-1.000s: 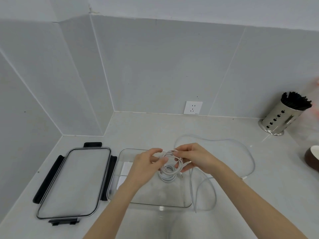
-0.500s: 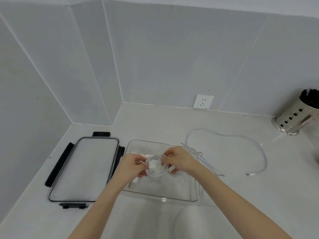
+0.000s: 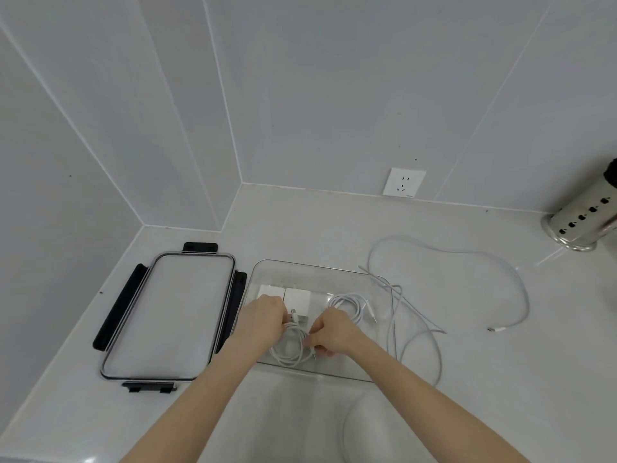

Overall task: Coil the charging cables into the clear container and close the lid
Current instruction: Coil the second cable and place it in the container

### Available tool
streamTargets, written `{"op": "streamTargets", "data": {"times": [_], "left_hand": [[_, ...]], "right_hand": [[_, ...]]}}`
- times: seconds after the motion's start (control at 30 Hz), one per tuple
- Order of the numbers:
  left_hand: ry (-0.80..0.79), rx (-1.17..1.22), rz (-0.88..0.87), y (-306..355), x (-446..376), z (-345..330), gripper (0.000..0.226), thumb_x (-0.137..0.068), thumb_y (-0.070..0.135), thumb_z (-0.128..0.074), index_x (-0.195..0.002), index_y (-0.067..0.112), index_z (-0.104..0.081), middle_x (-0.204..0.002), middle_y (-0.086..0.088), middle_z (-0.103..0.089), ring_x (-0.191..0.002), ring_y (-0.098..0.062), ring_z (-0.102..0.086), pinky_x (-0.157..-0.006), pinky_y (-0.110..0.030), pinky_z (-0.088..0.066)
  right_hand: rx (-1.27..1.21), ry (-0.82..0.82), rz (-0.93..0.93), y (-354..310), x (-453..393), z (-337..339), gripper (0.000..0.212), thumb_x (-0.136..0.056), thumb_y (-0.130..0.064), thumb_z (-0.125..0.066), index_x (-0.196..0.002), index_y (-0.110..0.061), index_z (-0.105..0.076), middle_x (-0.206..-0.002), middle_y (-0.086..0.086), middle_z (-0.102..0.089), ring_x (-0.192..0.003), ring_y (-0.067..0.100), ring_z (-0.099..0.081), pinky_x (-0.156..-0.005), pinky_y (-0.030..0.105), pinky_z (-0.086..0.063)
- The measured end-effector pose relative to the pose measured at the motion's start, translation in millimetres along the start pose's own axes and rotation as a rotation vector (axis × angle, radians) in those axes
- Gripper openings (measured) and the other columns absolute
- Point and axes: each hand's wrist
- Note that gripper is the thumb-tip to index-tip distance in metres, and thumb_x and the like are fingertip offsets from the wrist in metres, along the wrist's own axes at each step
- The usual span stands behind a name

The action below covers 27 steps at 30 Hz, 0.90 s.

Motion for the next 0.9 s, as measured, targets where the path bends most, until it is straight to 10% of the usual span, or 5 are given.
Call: {"op": "streamTargets", "data": {"times": [0.3,0.53,0.9], "left_hand": [[-0.037,-0.114,0.003,2,-2,-5,0.027,-0.085,0.009,-0.051,-0.108,0.014,-0.065,-0.113,-0.01,-0.064,-0.103,-0.03,-0.061,-0.076,-0.034,-0.048],[-0.07,-0.166,0.039,4,0,-6,0.029,-0.087,0.02,-0.056,-0.113,0.009,-0.06,-0.119,-0.012,-0.06,-0.11,-0.03,-0.058,-0.083,-0.033,-0.047],[0.011,-0.171,0.041,8,5,-12,0.023,-0.088,0.008,-0.048,-0.109,0.008,-0.057,-0.115,-0.011,-0.06,-0.105,-0.03,-0.06,-0.076,-0.033,-0.046]], "right_hand": [[0.15,-0.034,0.047,0,-2,1,0.032,-0.08,-0.014,-0.061,-0.049,-0.008,-0.055,-0.047,0.002,-0.047,-0.032,0.005,-0.044,-0.046,0.018,-0.037],[0.238,0.132,0.191,-4,-1,-7,0.03,-0.086,-0.012,-0.05,-0.11,-0.016,-0.068,-0.114,0.007,-0.067,-0.107,0.025,-0.059,-0.087,0.032,-0.047],[0.187,0.197,0.179,-6,3,0,0.023,-0.081,-0.01,-0.057,-0.102,-0.004,-0.065,-0.108,0.014,-0.065,-0.102,0.028,-0.06,-0.082,0.029,-0.046]]}}
Point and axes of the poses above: each hand's wrist, its own x-axis away from the middle knuckle, its own z-axis out of the back of the hand, y = z × x
